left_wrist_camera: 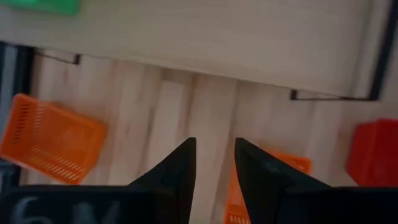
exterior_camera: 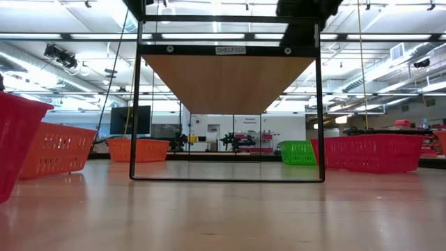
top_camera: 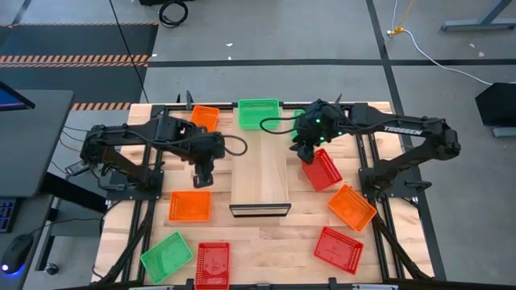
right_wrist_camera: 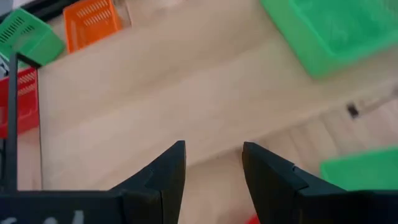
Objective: Stack baskets on shelf by color
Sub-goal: Put the bottom left orange bin on the shelf
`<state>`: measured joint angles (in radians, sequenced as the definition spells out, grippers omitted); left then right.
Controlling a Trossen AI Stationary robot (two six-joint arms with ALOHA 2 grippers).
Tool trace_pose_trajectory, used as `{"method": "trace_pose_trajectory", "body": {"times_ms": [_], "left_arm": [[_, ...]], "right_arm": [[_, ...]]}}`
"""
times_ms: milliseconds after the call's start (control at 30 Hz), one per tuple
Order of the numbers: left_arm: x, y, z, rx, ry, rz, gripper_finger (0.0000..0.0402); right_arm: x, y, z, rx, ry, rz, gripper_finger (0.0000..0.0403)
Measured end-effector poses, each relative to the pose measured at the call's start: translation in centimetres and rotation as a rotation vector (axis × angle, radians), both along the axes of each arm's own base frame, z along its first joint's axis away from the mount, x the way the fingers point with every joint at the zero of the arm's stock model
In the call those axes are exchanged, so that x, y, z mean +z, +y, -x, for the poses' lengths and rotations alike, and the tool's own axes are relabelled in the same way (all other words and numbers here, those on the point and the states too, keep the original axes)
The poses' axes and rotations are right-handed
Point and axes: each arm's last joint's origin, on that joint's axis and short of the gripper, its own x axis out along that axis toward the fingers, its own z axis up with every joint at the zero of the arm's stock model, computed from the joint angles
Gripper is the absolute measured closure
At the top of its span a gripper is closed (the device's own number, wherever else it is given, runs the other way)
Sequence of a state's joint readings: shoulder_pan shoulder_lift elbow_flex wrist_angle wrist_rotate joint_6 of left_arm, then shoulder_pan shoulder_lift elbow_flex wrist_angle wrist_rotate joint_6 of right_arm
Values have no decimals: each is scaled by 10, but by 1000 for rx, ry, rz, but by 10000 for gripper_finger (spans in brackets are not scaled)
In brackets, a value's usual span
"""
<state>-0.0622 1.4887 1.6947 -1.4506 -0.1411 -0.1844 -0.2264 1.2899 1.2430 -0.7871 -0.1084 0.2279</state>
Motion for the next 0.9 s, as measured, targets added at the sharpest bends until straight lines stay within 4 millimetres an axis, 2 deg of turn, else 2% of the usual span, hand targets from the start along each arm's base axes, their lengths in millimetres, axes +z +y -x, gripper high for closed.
{"method": "trace_pose_trajectory", "body": {"times_ms": [167, 233, 333, 500, 633, 767, 900], "left_arm": [[-2, -20, 1, -103, 7, 60, 285], [-11, -28, 0, -127, 22, 95, 285], [-37, -42, 5, -153, 61, 164, 285], [-94, -59, 16, -131, 123, 261, 285], [-114, -75, 28, -73, 168, 300, 283], [-126, -94, 38, -71, 207, 309, 257], [-140, -111, 50, -98, 235, 306, 207]], "right_arm": [[5, 4, 17, -22, 43, -31, 239], [9, 5, 24, -23, 39, -31, 239], [15, 8, 32, -15, 12, -34, 239], [24, 11, 45, -8, -23, -33, 239], [28, 14, 57, 16, -13, -28, 239], [29, 15, 65, 5, 12, -3, 239], [29, 15, 67, -42, 14, -13, 239]]}}
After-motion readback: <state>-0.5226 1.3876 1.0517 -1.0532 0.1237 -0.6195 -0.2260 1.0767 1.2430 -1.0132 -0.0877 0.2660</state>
